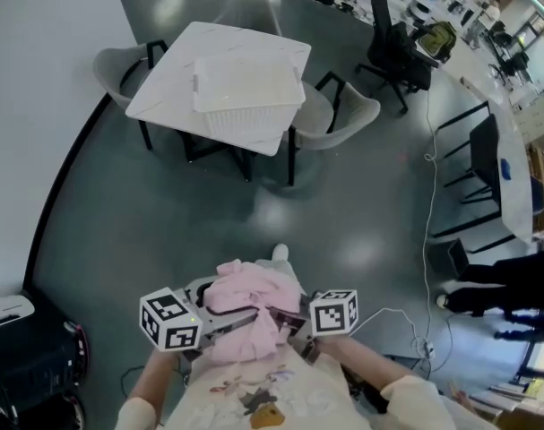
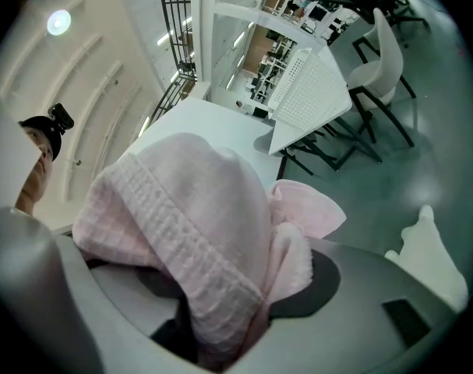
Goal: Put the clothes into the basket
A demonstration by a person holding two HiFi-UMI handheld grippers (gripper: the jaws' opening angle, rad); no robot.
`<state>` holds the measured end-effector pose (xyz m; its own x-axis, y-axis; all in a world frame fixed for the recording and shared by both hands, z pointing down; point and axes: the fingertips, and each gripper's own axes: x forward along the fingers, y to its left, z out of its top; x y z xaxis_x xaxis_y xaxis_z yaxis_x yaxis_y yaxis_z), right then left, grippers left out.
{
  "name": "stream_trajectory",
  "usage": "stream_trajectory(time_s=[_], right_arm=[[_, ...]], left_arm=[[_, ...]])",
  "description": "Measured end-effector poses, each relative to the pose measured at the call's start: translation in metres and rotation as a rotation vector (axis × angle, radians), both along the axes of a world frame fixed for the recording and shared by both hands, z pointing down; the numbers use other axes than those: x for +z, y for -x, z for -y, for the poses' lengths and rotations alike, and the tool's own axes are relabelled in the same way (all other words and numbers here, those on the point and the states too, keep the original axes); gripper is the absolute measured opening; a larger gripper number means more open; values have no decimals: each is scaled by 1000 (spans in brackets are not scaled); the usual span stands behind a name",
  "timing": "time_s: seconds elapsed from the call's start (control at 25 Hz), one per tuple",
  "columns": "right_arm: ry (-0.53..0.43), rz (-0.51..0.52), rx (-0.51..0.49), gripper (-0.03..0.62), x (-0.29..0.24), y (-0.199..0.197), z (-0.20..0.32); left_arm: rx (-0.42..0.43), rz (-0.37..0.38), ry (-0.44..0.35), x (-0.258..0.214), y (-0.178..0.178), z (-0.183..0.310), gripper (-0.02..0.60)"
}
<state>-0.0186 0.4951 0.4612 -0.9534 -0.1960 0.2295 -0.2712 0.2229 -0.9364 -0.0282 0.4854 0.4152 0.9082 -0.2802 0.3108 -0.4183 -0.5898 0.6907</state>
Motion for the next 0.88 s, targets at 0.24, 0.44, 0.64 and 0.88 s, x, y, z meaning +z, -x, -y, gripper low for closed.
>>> stream_trajectory(time_s=[0.24,0.44,0.64,0.88], right_arm=[[-4,-21,0,252,2,6,12],[2,-21,-1,252,2,8,26],[21,-25,-8,252,9,9,46],[41,-34,5,252,17,-2,89]], left_arm=[[2,38,-10,0,5,12,362],[-4,60,-11,0,6,26,362],[-18,53,18,7,7,46,362],[-4,55,50,16,-3,90,362]])
